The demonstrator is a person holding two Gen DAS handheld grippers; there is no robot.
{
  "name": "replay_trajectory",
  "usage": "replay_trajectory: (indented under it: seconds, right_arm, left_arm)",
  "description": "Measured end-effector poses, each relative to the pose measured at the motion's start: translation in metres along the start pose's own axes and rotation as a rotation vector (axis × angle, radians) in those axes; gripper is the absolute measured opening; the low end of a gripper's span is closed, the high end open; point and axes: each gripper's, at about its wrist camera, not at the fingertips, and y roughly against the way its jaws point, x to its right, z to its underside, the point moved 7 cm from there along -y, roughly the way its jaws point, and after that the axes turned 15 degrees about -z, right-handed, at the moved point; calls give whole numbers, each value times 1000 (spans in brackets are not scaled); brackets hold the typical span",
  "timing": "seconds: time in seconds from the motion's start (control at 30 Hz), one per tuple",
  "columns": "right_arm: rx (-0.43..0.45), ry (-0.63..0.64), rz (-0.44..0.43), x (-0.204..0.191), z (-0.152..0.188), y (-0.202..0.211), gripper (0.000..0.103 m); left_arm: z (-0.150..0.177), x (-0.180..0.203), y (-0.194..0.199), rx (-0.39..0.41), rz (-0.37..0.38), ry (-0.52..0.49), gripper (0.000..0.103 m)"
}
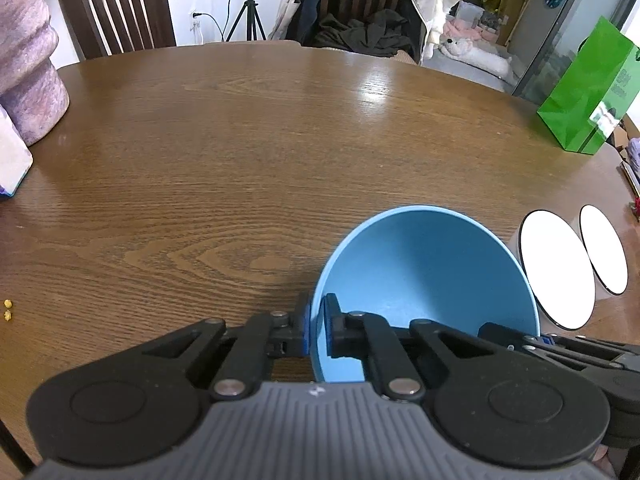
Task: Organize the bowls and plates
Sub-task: 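Lift the blue bowl with both grippers and carry it toward the snack boxes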
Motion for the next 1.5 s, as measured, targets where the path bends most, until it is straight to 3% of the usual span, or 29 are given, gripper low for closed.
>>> replay_trajectory:
  seconds: [0.77, 1.5]
  right_arm:
    - [7, 9, -20, -14, 8, 14, 8]
    - [-14, 46, -51, -72, 38, 18, 8]
  left_arm:
    - [9, -17, 22, 24, 15, 5, 8]
    - [37, -85, 51, 32, 9, 63, 8]
